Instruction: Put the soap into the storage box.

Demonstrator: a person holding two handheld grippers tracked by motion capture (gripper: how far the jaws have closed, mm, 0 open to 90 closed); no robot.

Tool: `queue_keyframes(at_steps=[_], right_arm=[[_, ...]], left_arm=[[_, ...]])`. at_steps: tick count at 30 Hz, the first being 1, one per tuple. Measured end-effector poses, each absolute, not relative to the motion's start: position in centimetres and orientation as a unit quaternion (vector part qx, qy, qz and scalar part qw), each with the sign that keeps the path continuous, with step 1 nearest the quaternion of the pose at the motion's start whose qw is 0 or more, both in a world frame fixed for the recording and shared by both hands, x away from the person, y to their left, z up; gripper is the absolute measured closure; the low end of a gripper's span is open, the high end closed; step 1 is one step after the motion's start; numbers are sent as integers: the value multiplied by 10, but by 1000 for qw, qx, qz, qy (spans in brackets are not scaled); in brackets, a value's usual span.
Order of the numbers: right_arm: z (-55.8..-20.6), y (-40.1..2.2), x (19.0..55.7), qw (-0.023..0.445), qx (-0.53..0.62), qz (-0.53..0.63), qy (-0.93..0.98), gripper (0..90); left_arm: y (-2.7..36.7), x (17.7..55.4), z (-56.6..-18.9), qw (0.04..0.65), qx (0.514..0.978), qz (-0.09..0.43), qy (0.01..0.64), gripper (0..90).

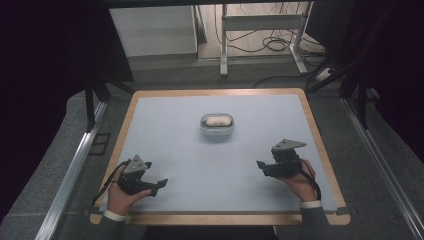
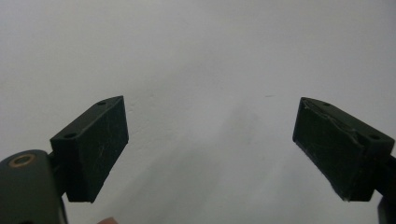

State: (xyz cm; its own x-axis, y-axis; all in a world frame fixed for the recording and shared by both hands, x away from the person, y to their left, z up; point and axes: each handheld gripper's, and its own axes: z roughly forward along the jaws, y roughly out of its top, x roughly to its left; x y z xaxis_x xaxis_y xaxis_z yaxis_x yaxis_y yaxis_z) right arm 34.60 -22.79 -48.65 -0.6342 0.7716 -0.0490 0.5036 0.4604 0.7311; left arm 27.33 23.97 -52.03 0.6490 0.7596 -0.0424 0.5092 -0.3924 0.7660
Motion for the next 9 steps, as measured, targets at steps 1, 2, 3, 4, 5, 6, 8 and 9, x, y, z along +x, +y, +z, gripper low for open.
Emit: queue_keyframes(at_steps=[1,2,3,4,5,6,8,9], right_arm=[[-486,-228,346,191,383,351,833,275],[-487,-229,346,192,385,350,832,274],[-488,-230,346,193,387,352,830,273],[-487,-230,346,195,389,353,828,268],[-487,-230,345,197,388,354,828,265],[-487,-230,345,197,388,354,828,265],[-487,-229,345,200,387,354,827,260],[-488,-229,345,202,387,354,827,260]], left_arm=[[240,273,-520,391,819,160,387,110],[240,274,-521,391,819,160,388,110],[241,274,-521,391,819,160,389,110],[241,274,-521,390,819,161,389,110],[241,274,-521,391,819,161,389,110],[242,274,-521,391,818,161,389,110],[242,274,-520,393,817,161,389,110],[242,274,-520,393,817,162,390,110]])
